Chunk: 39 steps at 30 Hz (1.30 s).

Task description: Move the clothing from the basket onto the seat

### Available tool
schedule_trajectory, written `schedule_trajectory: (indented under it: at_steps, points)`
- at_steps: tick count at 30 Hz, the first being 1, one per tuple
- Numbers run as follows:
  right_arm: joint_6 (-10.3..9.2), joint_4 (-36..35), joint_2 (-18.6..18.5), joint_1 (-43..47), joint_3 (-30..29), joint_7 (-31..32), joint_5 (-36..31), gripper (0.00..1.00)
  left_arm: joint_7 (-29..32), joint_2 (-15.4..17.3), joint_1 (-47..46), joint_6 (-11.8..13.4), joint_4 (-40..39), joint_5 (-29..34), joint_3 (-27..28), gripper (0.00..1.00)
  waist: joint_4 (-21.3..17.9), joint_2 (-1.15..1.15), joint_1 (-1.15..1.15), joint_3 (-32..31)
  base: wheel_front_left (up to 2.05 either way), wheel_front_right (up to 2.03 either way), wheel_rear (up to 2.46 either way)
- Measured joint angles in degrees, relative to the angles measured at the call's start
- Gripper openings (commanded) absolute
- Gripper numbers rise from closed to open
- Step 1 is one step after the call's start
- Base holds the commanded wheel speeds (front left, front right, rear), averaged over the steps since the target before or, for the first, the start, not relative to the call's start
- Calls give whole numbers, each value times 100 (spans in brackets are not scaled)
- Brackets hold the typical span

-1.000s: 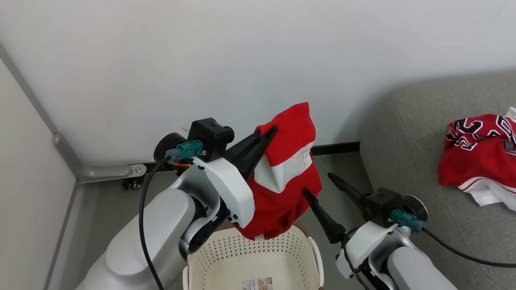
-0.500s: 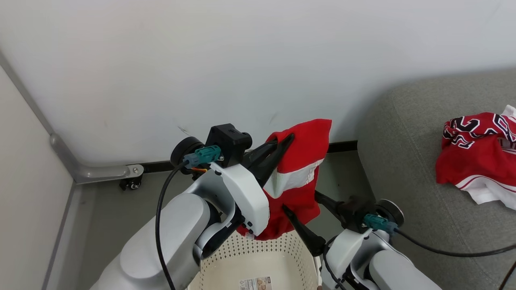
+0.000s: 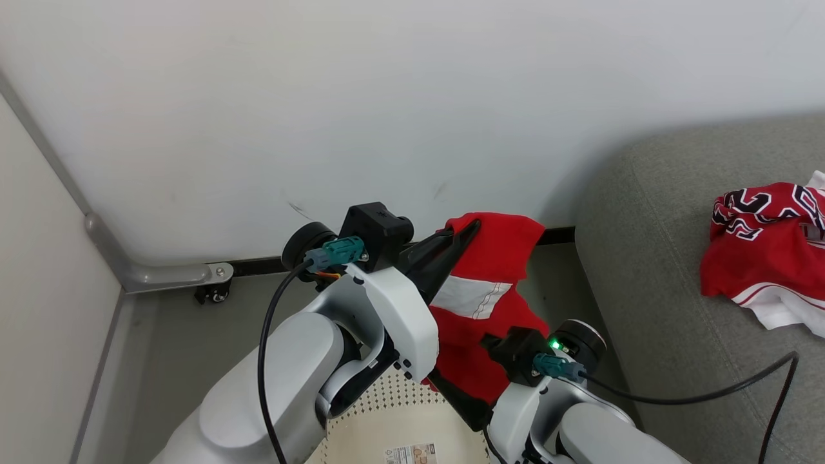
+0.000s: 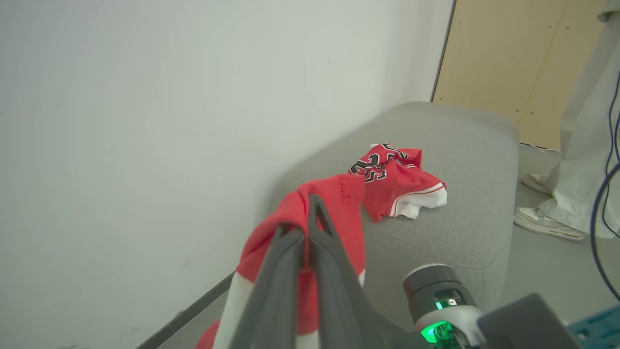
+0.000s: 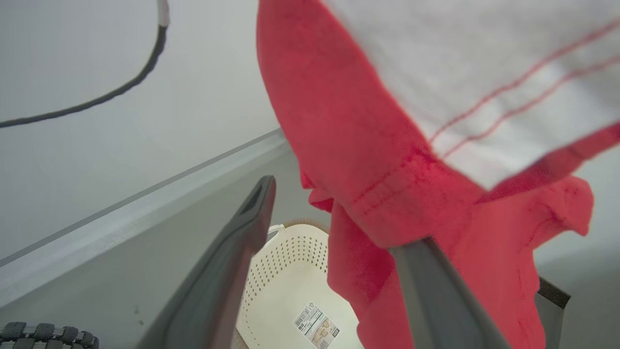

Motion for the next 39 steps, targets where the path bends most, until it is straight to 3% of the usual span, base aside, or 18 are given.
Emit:
schedule_trajectory:
  at_steps: [2, 4, 8, 9, 10, 19, 30, 32, 34, 35, 37, 38, 39]
  points:
    - [1, 48, 0, -99, 96, -4, 0, 100, 1, -1, 0, 0, 2, 0, -1, 0, 2, 0, 0, 2, 0, 0, 0]
    - [0, 77, -1, -211, 160, -38, 4, 50, 1, -8, 0, 0, 2, 0, -7, 0, 4, 0, 0, 5, 0, 0, 0]
    - [0, 126, 1, -361, 253, -93, 18, 27, 0, -18, 0, 1, 3, -1, -10, 0, 4, 0, 0, 18, 0, 0, 0]
    - [0, 146, 2, -384, 285, -101, 31, 18, 0, -19, 0, 1, 4, -1, -10, 0, 3, 0, 0, 23, 0, 0, 0]
    - [0, 174, 4, -404, 310, -133, 60, 0, 0, -19, 0, 1, 7, -1, -10, 0, 1, 0, 0, 27, 0, 0, 0]
    - [0, 300, -21, -458, 337, -193, 223, 0, -1, -19, 0, 10, 29, -1, 5, 0, -49, 0, 0, 65, 0, 0, 0]
    - [0, 36, -354, -455, -478, -245, 354, 0, -110, -10, 35, 69, 145, -19, 112, 1, -177, 0, 0, 95, 0, 0, 0]
    - [0, -131, -421, -455, -682, -245, 352, 0, -163, -13, 50, 91, 155, -51, 135, 21, -206, 0, 0, 99, 0, 0, 0]
    - [0, -352, -475, -459, -892, -247, 347, 0, -205, -18, 79, 109, 155, -73, 146, 31, -237, 0, 0, 103, 0, 0, 0]
    - [0, -450, -491, -459, -975, -253, 344, 0, -211, -23, 104, 109, 155, -90, 153, 45, -254, 0, 0, 105, 0, 0, 0]
    - [0, -617, -534, -460, -1092, -255, 301, 0, -256, -25, 155, 109, 157, -110, 155, 48, -290, 0, 0, 110, 0, 0, 0]
    - [0, -695, -559, -460, -1145, -257, 269, 0, -261, -24, 163, 110, 160, -110, 155, 57, -308, 0, 0, 112, 0, 0, 0]
    - [0, -761, -582, -460, -1196, -259, 234, 0, -279, -25, 165, 109, 159, -111, 155, 75, -326, 0, 0, 113, 0, 0, 0]
